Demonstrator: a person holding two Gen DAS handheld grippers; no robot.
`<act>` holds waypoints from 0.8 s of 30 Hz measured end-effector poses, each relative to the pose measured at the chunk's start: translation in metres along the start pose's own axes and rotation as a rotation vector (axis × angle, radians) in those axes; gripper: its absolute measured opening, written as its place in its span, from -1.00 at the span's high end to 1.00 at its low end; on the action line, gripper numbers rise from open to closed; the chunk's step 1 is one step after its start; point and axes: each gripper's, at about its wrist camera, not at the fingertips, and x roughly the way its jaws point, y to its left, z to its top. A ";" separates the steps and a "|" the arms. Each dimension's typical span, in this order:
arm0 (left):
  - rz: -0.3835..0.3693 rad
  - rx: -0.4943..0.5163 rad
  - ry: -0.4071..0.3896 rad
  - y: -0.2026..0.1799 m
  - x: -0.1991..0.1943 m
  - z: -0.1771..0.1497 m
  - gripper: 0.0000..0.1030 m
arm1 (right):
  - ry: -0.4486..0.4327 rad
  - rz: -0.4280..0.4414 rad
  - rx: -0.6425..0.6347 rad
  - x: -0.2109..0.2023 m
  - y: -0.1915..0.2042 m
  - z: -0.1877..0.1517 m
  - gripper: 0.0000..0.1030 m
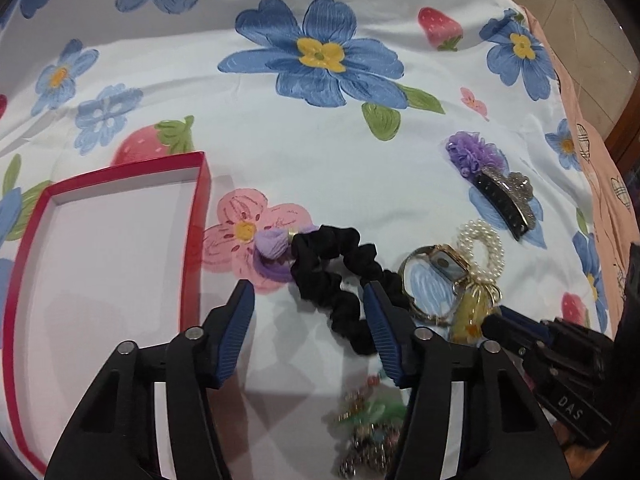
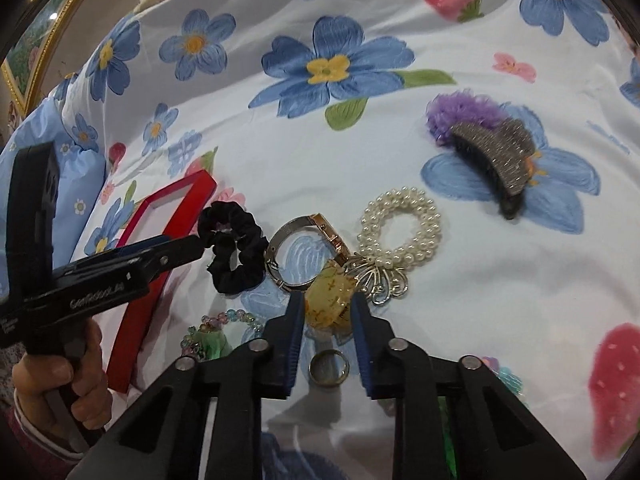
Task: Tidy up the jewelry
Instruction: 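Grasp the black scrunchie with the left tool while the right tool grasps the yellow hair clip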
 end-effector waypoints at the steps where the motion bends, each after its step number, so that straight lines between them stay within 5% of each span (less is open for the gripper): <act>1: -0.001 -0.001 0.009 0.001 0.005 0.002 0.09 | -0.001 0.003 0.005 0.001 -0.001 0.000 0.74; 2: -0.003 -0.005 0.014 0.001 0.008 0.003 0.17 | -0.003 0.008 0.010 0.001 -0.002 0.001 0.74; 4: -0.019 -0.012 0.030 0.002 0.014 0.004 0.63 | -0.005 0.012 0.017 0.001 -0.005 0.001 0.77; 8: -0.039 0.007 0.035 -0.002 0.016 0.003 0.84 | -0.019 0.014 0.018 -0.002 -0.007 0.003 0.89; 24: -0.149 -0.079 -0.088 0.027 -0.065 -0.003 0.90 | -0.087 0.050 -0.034 -0.030 0.021 0.012 0.92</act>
